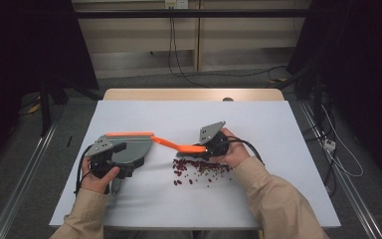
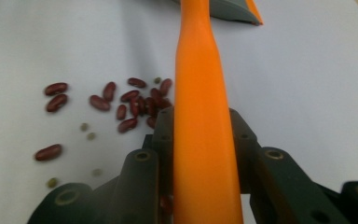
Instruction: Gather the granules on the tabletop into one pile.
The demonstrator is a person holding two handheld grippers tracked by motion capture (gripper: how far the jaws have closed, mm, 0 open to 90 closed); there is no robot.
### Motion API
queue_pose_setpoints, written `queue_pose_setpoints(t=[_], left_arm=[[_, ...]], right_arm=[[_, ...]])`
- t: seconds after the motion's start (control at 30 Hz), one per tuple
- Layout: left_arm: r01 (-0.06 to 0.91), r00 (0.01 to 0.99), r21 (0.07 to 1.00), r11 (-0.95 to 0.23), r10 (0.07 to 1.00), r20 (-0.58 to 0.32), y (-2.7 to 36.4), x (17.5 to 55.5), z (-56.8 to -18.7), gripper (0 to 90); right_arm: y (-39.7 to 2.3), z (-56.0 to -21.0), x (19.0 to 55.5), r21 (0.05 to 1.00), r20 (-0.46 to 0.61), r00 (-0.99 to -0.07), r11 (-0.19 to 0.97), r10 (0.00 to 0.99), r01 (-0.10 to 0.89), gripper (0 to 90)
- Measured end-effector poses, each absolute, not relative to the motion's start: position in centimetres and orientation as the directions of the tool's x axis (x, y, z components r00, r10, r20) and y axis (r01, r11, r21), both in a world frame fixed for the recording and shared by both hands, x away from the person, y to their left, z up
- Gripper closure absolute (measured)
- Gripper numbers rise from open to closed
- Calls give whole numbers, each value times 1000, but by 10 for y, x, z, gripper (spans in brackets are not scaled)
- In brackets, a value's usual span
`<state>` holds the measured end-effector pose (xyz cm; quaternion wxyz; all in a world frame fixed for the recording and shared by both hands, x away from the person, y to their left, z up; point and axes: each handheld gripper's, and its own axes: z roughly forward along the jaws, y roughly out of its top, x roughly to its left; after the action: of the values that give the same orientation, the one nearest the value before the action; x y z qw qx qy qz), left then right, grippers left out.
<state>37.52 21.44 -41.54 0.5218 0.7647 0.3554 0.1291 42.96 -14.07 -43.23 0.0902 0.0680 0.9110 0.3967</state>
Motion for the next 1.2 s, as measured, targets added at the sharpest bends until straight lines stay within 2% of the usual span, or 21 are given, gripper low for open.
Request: queue_pose_setpoints(t=[0.17, 0.33, 0.47, 0.5, 0.57, 0.67, 0.9, 1.2], left_arm=[[406, 719, 890, -209, 675, -169, 213, 375, -416, 56], [403, 716, 892, -203, 677, -169, 214, 374, -414, 56], [404, 713, 893, -199, 681, -171, 215, 374, -415, 57], [404, 713, 893, -199, 680, -171, 215, 374, -414, 57], [403, 710, 895, -193, 682, -173, 215, 374, -414, 56], [403, 711, 895, -194, 682, -172, 215, 374, -414, 57], [399, 714, 896, -196, 679, -170, 215, 373, -413, 56], [397, 711, 899, -187, 682, -173, 217, 373, -412, 57]], right_arm=[[-141, -429, 420, 736, -121, -976, 676, 183, 35, 712], [-147, -415, 419, 797, -109, -956, 599, 273, 79, 712], [-149, -405, 417, 836, -11, -910, 503, 414, 218, 711], [-148, -403, 414, 842, 49, -879, 453, 474, 292, 711], [-143, -401, 408, 849, 111, -830, 382, 547, 365, 712], [-132, -402, 398, 845, 232, -762, 263, 604, 466, 711], [-108, -411, 387, 808, 344, -692, 176, 634, 563, 711], [-87, -417, 379, 780, 397, -650, 135, 648, 611, 711]])
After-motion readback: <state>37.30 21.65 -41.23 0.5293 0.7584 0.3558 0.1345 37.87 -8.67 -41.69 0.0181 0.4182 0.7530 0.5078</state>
